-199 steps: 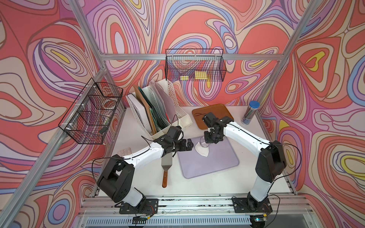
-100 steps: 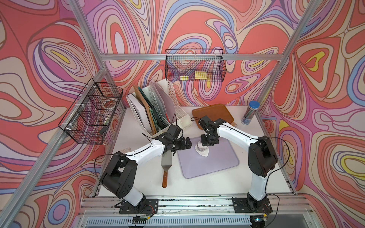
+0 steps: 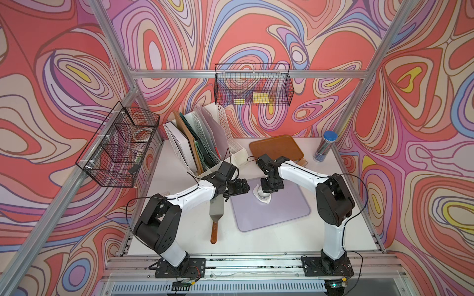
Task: Roll out the dumpling wrappers from the dough
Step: Press the dumpling wrapper on the work surface.
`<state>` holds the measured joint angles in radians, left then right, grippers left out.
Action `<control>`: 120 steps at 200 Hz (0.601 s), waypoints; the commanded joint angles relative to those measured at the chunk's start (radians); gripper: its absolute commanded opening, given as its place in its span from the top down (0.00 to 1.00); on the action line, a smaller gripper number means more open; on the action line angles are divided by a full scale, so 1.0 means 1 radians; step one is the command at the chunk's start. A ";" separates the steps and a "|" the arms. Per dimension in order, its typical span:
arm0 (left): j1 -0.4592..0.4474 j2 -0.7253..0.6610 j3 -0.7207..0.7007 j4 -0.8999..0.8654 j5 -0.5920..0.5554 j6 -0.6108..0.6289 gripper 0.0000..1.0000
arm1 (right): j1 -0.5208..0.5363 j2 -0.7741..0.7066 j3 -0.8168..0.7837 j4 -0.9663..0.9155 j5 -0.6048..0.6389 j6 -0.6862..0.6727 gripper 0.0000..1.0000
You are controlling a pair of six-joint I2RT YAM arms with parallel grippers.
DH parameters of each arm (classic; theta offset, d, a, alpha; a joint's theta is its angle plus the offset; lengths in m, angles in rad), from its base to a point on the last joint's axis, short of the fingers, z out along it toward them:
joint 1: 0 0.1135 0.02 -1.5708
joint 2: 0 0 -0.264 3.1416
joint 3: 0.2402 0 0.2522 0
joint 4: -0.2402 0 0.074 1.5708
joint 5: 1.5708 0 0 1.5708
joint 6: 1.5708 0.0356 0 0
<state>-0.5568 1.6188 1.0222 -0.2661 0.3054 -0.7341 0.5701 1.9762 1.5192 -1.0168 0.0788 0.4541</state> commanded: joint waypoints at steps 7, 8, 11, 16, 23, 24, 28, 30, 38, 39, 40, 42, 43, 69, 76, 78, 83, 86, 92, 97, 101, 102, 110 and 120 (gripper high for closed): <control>0.001 0.033 0.040 -0.005 0.036 -0.002 0.28 | -0.010 0.045 -0.010 0.002 -0.003 0.008 1.00; 0.001 0.035 0.041 -0.005 0.036 -0.002 0.29 | -0.010 0.046 -0.011 0.001 -0.004 0.008 1.00; 0.001 0.039 0.044 -0.005 0.041 -0.001 0.30 | -0.012 0.048 -0.011 -0.001 -0.005 0.009 1.00; 0.000 0.046 0.050 -0.005 0.050 0.000 0.33 | -0.013 0.056 -0.013 -0.003 -0.004 0.010 1.00; 0.000 0.056 0.059 -0.005 0.061 0.002 0.38 | -0.015 0.061 -0.016 -0.002 0.004 0.011 1.00; 0.001 0.058 0.060 -0.005 0.062 0.002 0.39 | -0.015 0.061 -0.018 -0.001 0.005 0.010 1.00; 0.000 0.064 0.065 -0.005 0.069 0.002 0.42 | -0.015 0.064 -0.021 0.003 0.007 0.011 1.00; -0.001 0.066 0.066 -0.005 0.071 0.002 0.44 | -0.016 0.066 -0.023 0.005 0.008 0.009 1.00; -0.002 0.081 0.075 -0.006 0.083 0.002 0.51 | -0.019 0.072 -0.031 0.016 0.008 0.009 1.00; -0.002 0.083 0.076 -0.005 0.083 0.002 0.51 | -0.018 0.073 -0.032 0.017 0.007 0.010 1.00; -0.003 0.085 0.079 -0.005 0.085 0.002 0.52 | -0.018 0.073 -0.032 0.018 0.005 0.010 1.00; -0.004 0.088 0.082 -0.005 0.088 0.002 0.53 | -0.020 0.075 -0.033 0.021 0.003 0.010 1.00; -0.004 0.091 0.084 -0.006 0.089 0.002 0.54 | -0.021 0.076 -0.034 0.022 0.002 0.010 1.00; -0.019 0.165 0.154 -0.009 0.120 0.010 0.59 | -0.023 0.107 -0.033 0.037 -0.024 0.008 1.00; -0.023 0.188 0.175 -0.015 0.133 0.010 0.60 | -0.024 0.113 -0.033 0.034 -0.023 0.007 1.00; -0.024 0.193 0.180 -0.015 0.137 0.008 0.60 | -0.024 0.115 -0.032 0.033 -0.021 0.007 1.00; -0.028 0.207 0.189 -0.013 0.149 0.005 0.60 | -0.023 0.116 -0.031 0.029 -0.020 0.006 1.00; -0.030 0.212 0.194 -0.010 0.154 0.002 0.60 | -0.023 0.117 -0.031 0.029 -0.021 0.005 1.00; -0.035 0.223 0.201 -0.006 0.163 -0.006 0.60 | -0.023 0.116 -0.033 0.029 -0.022 0.004 1.00; -0.039 0.230 0.206 -0.005 0.168 -0.012 0.60 | -0.022 0.115 -0.034 0.029 -0.022 0.003 1.00; -0.043 0.235 0.212 -0.005 0.171 -0.016 0.60 | -0.023 0.112 -0.036 0.030 -0.024 0.004 1.00; -0.045 0.237 0.213 -0.005 0.172 -0.017 0.60 | -0.023 0.111 -0.037 0.030 -0.024 0.004 1.00; -0.052 0.250 0.227 0.024 0.171 -0.019 0.60 | -0.023 0.108 -0.039 0.033 -0.030 0.004 1.00; -0.060 0.276 0.256 0.009 0.167 -0.017 0.60 | -0.023 0.100 -0.039 0.036 -0.037 0.006 1.00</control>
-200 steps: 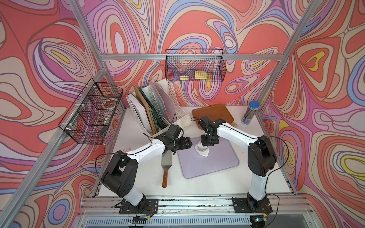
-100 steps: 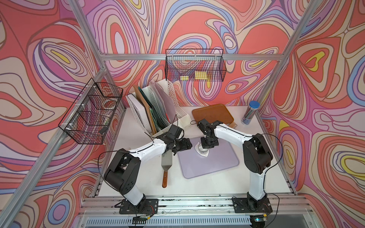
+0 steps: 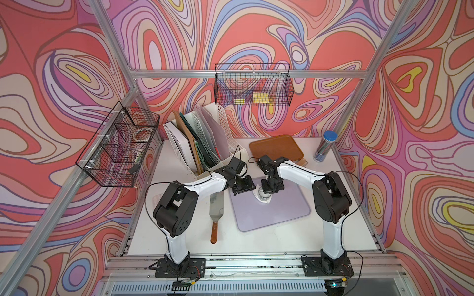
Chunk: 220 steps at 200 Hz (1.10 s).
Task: Roll out the dumpling wrappers from the dough
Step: Press the dumpling wrapper on the work surface.
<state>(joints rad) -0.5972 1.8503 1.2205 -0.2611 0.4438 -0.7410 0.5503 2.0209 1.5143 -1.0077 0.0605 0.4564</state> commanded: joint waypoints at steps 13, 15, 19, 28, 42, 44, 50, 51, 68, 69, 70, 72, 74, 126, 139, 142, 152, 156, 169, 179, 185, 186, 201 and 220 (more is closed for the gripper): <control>-0.025 0.078 0.089 -0.042 0.039 -0.008 0.62 | -0.003 0.047 -0.034 0.029 -0.023 0.007 1.00; -0.026 0.081 0.091 -0.044 0.039 -0.009 0.63 | -0.003 0.047 -0.035 0.029 -0.024 0.006 1.00; -0.027 0.086 0.093 -0.043 0.041 -0.010 0.64 | -0.004 0.044 -0.035 0.030 -0.028 0.006 1.00; -0.030 0.093 0.091 -0.037 0.040 -0.014 0.67 | -0.004 0.040 -0.037 0.033 -0.032 0.006 1.00; -0.032 0.101 0.097 -0.037 0.039 -0.018 0.74 | -0.003 0.037 -0.042 0.036 -0.036 0.007 1.00; -0.032 0.101 0.100 -0.036 0.040 -0.019 0.75 | -0.004 0.036 -0.043 0.037 -0.037 0.008 1.00; -0.034 0.106 0.105 -0.038 0.039 -0.020 0.78 | -0.003 0.037 -0.046 0.040 -0.039 0.006 1.00; -0.035 0.106 0.107 -0.040 0.039 -0.020 0.79 | -0.004 0.038 -0.046 0.040 -0.040 0.006 1.00; -0.039 0.116 0.126 -0.058 0.022 -0.020 0.83 | -0.003 0.039 -0.046 0.041 -0.042 0.005 1.00; -0.039 0.117 0.126 -0.059 0.021 -0.020 0.83 | -0.004 0.039 -0.046 0.041 -0.043 0.005 1.00; -0.039 0.119 0.127 -0.059 0.020 -0.020 0.83 | -0.003 0.039 -0.047 0.042 -0.043 0.005 1.00; -0.039 0.120 0.130 -0.062 0.019 -0.020 0.83 | -0.003 0.039 -0.048 0.043 -0.043 0.005 1.00; -0.039 0.122 0.132 -0.064 0.016 -0.020 0.83 | -0.003 0.038 -0.048 0.042 -0.044 0.005 1.00; -0.046 0.192 0.165 -0.113 -0.018 -0.016 0.88 | -0.003 0.025 -0.064 0.066 -0.076 0.001 1.00; -0.050 0.212 0.174 -0.129 -0.026 -0.010 0.90 | -0.004 0.021 -0.073 0.079 -0.090 -0.002 1.00; -0.051 0.217 0.176 -0.136 -0.030 -0.008 0.91 | -0.004 0.021 -0.075 0.082 -0.094 -0.004 1.00; -0.055 0.235 0.187 -0.158 -0.047 -0.002 0.94 | -0.004 0.023 -0.077 0.087 -0.106 -0.004 1.00; -0.055 0.243 0.189 -0.166 -0.052 0.000 0.95 | -0.004 0.025 -0.077 0.088 -0.111 -0.005 1.00; -0.056 0.260 0.191 -0.182 -0.065 0.000 0.99 | -0.005 0.038 -0.077 0.087 -0.121 -0.004 1.00; -0.056 0.273 0.192 -0.197 -0.077 0.004 1.00 | -0.009 0.049 -0.080 0.090 -0.127 0.001 1.00; -0.056 0.281 0.194 -0.210 -0.083 0.009 1.00 | -0.012 0.058 -0.082 0.092 -0.136 0.001 1.00; -0.056 0.283 0.194 -0.211 -0.085 0.010 1.00 | -0.013 0.058 -0.083 0.092 -0.137 0.002 1.00; -0.058 0.303 0.195 -0.247 -0.110 0.024 1.00 | -0.021 0.068 -0.090 0.102 -0.153 0.003 1.00; -0.058 0.317 0.177 -0.264 -0.132 0.032 1.00 | -0.040 0.080 -0.107 0.121 -0.173 0.003 1.00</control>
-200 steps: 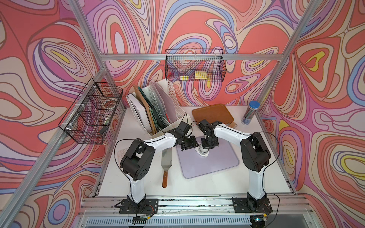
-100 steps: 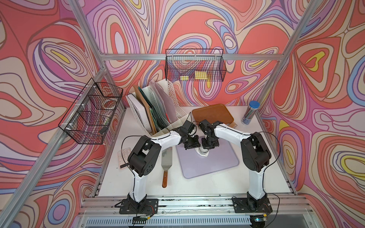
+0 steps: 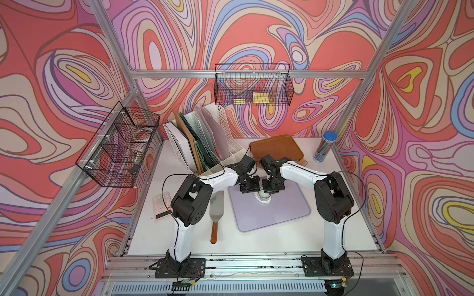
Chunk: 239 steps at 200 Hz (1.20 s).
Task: Roll out the dumpling wrappers from the dough
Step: Press the dumpling wrapper on the work surface.
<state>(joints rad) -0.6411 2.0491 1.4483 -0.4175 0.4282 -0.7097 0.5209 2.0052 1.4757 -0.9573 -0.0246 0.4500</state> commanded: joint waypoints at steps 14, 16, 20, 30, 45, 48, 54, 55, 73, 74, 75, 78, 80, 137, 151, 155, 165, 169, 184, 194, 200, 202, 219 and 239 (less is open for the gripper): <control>-0.022 0.119 -0.058 -0.119 -0.129 0.008 1.00 | -0.027 0.123 -0.081 0.088 -0.096 0.008 1.00; -0.024 0.119 -0.057 -0.124 -0.132 0.010 1.00 | -0.029 0.127 -0.084 0.089 -0.097 0.007 1.00; -0.029 0.118 -0.056 -0.130 -0.140 0.014 1.00 | -0.030 0.137 -0.084 0.094 -0.098 0.007 1.00; -0.036 0.123 -0.056 -0.142 -0.149 0.020 1.00 | -0.031 0.155 -0.081 0.103 -0.110 0.003 1.00; -0.037 0.130 -0.082 -0.137 -0.144 0.009 1.00 | -0.029 0.156 -0.070 0.132 -0.153 0.004 1.00; -0.037 0.131 -0.088 -0.135 -0.144 0.006 1.00 | -0.030 0.154 -0.067 0.135 -0.160 0.007 1.00; -0.037 0.131 -0.104 -0.126 -0.141 -0.002 1.00 | -0.030 0.151 -0.054 0.138 -0.170 0.007 1.00; -0.037 0.131 -0.107 -0.124 -0.139 -0.004 1.00 | -0.030 0.151 -0.053 0.138 -0.171 0.006 1.00; -0.038 0.120 -0.158 -0.075 -0.093 -0.034 1.00 | -0.032 0.160 0.004 0.104 -0.142 -0.012 1.00; -0.038 0.119 -0.159 -0.074 -0.092 -0.035 1.00 | -0.032 0.161 0.007 0.102 -0.139 -0.014 1.00; -0.039 0.119 -0.160 -0.073 -0.090 -0.036 1.00 | -0.032 0.162 0.011 0.099 -0.136 -0.015 1.00; -0.041 0.118 -0.165 -0.070 -0.089 -0.038 1.00 | -0.033 0.168 0.019 0.093 -0.130 -0.018 1.00; -0.043 0.117 -0.166 -0.070 -0.090 -0.039 1.00 | -0.034 0.172 0.025 0.089 -0.127 -0.021 1.00; -0.030 0.159 -0.044 -0.140 -0.139 0.007 1.00 | -0.040 0.140 -0.088 0.099 -0.160 0.010 1.00; -0.025 0.180 0.033 -0.171 -0.155 0.027 1.00 | -0.021 0.066 -0.160 0.101 -0.190 0.051 1.00; -0.025 0.186 0.056 -0.178 -0.155 0.032 1.00 | -0.013 0.047 -0.176 0.099 -0.196 0.061 1.00; -0.025 0.205 0.105 -0.195 -0.151 0.042 1.00 | 0.013 0.005 -0.204 0.102 -0.220 0.092 1.00; -0.025 0.211 0.123 -0.199 -0.149 0.044 1.00 | 0.023 -0.008 -0.213 0.108 -0.232 0.103 1.00; -0.026 0.224 0.158 -0.211 -0.145 0.048 1.00 | 0.040 -0.041 -0.244 0.178 -0.300 0.151 1.00; -0.032 0.214 0.149 -0.215 -0.146 0.050 1.00 | 0.035 -0.051 -0.254 0.216 -0.288 0.173 1.00; -0.037 0.200 0.128 -0.213 -0.149 0.050 1.00 | 0.028 -0.047 -0.241 0.215 -0.249 0.170 1.00; -0.039 0.194 0.120 -0.212 -0.149 0.050 1.00 | 0.024 -0.044 -0.234 0.213 -0.239 0.165 1.00; -0.050 0.137 0.005 -0.173 -0.135 0.029 1.00 | -0.020 -0.008 -0.163 0.207 -0.152 0.110 1.00; -0.062 0.065 -0.149 -0.102 -0.079 -0.010 1.00 | -0.071 0.051 -0.058 0.215 -0.131 0.040 1.00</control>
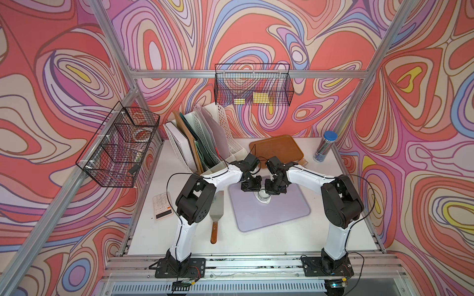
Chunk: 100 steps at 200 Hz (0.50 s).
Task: Roll out the dumpling wrappers from the dough
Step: Press the dumpling wrapper on the work surface.
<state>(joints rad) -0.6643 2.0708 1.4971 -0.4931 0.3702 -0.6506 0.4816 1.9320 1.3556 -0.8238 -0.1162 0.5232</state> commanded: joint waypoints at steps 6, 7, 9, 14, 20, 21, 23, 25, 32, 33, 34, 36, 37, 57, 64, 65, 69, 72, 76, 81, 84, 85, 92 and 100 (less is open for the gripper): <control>-0.047 0.027 -0.230 -0.015 -0.009 -0.077 1.00 | -0.038 0.141 0.095 0.083 -0.023 -0.058 1.00; -0.048 0.024 -0.233 -0.015 -0.008 -0.078 1.00 | -0.039 0.145 0.102 0.082 -0.021 -0.058 1.00; -0.053 0.020 -0.241 -0.012 -0.005 -0.082 1.00 | -0.041 0.150 0.113 0.083 -0.019 -0.069 1.00; -0.063 0.011 -0.259 -0.002 0.004 -0.087 1.00 | -0.043 0.167 0.141 0.083 -0.016 -0.093 1.00; -0.076 0.001 -0.276 0.008 0.020 -0.097 1.00 | -0.046 0.186 0.175 0.077 -0.007 -0.113 1.00; -0.077 0.000 -0.278 0.010 0.022 -0.098 1.00 | -0.046 0.189 0.181 0.076 -0.008 -0.115 1.00; -0.080 -0.002 -0.282 0.014 0.027 -0.101 1.00 | -0.046 0.195 0.191 0.074 -0.006 -0.121 1.00; -0.084 -0.003 -0.285 0.019 0.032 -0.104 1.00 | -0.046 0.200 0.200 0.073 -0.010 -0.129 1.00; -0.094 -0.007 -0.293 0.031 0.047 -0.114 1.00 | -0.047 0.219 0.231 0.070 -0.024 -0.156 1.00; -0.095 -0.007 -0.293 0.032 0.048 -0.115 1.00 | -0.046 0.222 0.234 0.070 -0.028 -0.159 1.00; -0.097 -0.008 -0.293 0.033 0.048 -0.116 1.00 | -0.047 0.225 0.238 0.069 -0.031 -0.163 1.00; -0.098 -0.009 -0.293 0.034 0.048 -0.117 1.00 | -0.046 0.229 0.245 0.068 -0.035 -0.167 1.00; -0.099 -0.010 -0.292 0.035 0.048 -0.118 1.00 | -0.046 0.230 0.246 0.068 -0.036 -0.168 1.00; -0.097 -0.017 -0.255 0.012 0.018 -0.107 1.00 | -0.046 0.228 0.245 0.053 -0.063 -0.189 1.00; -0.091 -0.017 -0.230 0.001 -0.002 -0.100 1.00 | -0.045 0.208 0.220 0.048 -0.081 -0.180 1.00; -0.091 -0.016 -0.226 0.000 -0.004 -0.099 1.00 | -0.045 0.206 0.215 0.047 -0.082 -0.178 1.00; -0.085 -0.012 -0.211 -0.006 -0.010 -0.094 1.00 | -0.044 0.190 0.192 0.044 -0.092 -0.170 1.00; -0.080 -0.009 -0.200 -0.010 -0.015 -0.090 1.00 | -0.045 0.179 0.174 0.042 -0.097 -0.160 1.00; -0.071 -0.001 -0.179 -0.014 -0.019 -0.086 1.00 | -0.043 0.164 0.149 0.037 -0.110 -0.146 1.00; -0.060 0.010 -0.153 -0.023 -0.021 -0.081 1.00 | -0.042 0.143 0.115 0.029 -0.123 -0.129 1.00; -0.054 0.018 -0.136 -0.029 -0.022 -0.078 1.00 | -0.040 0.130 0.094 0.023 -0.132 -0.116 1.00; -0.050 0.020 -0.130 -0.031 -0.021 -0.076 1.00 | -0.039 0.127 0.089 0.021 -0.135 -0.113 1.00; -0.037 0.041 -0.085 -0.048 -0.022 -0.065 1.00 | -0.030 0.096 0.041 0.010 -0.154 -0.087 1.00; -0.024 0.063 -0.031 -0.068 -0.028 -0.051 1.00 | -0.014 0.061 -0.016 0.010 -0.180 -0.057 1.00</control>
<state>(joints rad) -0.6857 2.0129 1.3987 -0.3500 0.3099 -0.7284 0.4465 2.0209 1.4860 -0.9619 -0.1917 0.3679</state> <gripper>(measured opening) 0.046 0.073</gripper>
